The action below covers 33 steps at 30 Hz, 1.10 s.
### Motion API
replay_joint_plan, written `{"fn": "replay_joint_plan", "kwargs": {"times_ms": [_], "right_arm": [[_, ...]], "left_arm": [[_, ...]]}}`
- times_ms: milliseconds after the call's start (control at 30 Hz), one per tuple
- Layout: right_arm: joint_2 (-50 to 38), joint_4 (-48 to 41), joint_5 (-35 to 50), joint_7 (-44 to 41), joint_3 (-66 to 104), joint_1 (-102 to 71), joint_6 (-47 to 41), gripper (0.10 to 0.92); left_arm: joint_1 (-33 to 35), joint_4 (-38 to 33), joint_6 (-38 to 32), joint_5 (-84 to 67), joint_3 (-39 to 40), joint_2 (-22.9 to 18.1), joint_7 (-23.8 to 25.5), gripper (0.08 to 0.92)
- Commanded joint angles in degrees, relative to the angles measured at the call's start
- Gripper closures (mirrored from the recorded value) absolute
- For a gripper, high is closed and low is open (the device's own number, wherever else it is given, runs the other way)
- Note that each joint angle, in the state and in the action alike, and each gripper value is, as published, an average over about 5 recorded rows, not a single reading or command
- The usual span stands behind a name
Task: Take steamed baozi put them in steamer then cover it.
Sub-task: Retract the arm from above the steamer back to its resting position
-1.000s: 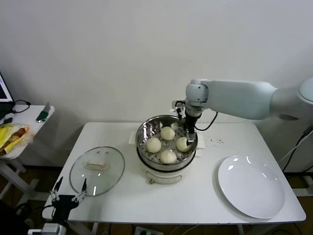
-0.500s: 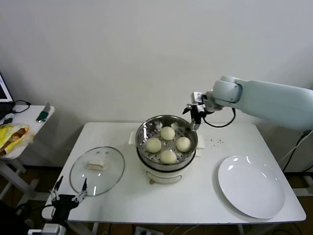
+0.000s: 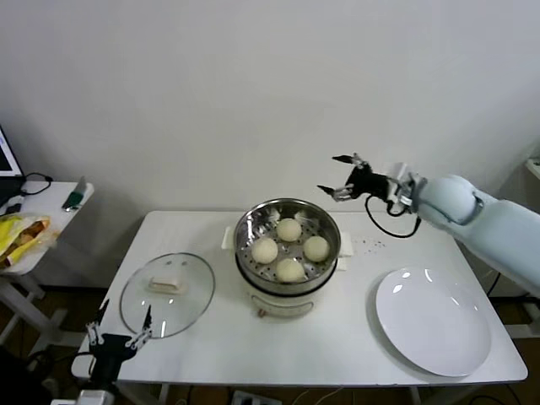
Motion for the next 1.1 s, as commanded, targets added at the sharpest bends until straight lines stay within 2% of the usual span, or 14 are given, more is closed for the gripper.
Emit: {"fn": "replay_joint_plan", "kwargs": {"times_ms": [33, 167, 300, 533, 700, 900, 1100], "right_arm": [[2.05, 10.48, -3.30, 9.37, 55.63, -53.37, 5.97, 0.203], [8.01, 13.56, -5.84, 7.71, 66.37, -64.93, 5.82, 0.203], [14.66, 15.40, -7.52, 5.66, 73.55, -72.16, 5.88, 0.203], [23.16, 16.90, -10.70, 4.58, 78.23, -78.89, 4.92, 0.203], [26.49, 17.32, -12.52, 4.46, 79.39, -81.39, 4.24, 0.203], [28.57, 16.56, -13.59, 3.74, 80.87, -83.00, 4.40, 0.203], [29.10, 15.97, -13.80, 2.79, 82.41, -84.28, 4.61, 0.203]], "left_arm": [[0.81, -1.98, 1.94, 14.40, -1.38, -0.42, -0.06, 0.177], [0.66, -3.49, 3.95, 22.30, -2.47, 0.01, -0.02, 0.177], [0.20, -5.11, 6.08, 37.64, -3.84, 0.76, 0.06, 0.177], [-2.04, -6.05, 13.35, 67.67, -1.53, 5.98, 4.87, 0.177], [-7.20, -0.86, 15.40, 79.00, 3.96, 8.03, 6.50, 0.177], [-13.96, 9.99, 12.19, 83.67, 9.69, 7.48, 5.66, 0.177], [-17.82, 17.92, 10.38, 86.07, 10.85, 6.05, 4.60, 0.177]]}}
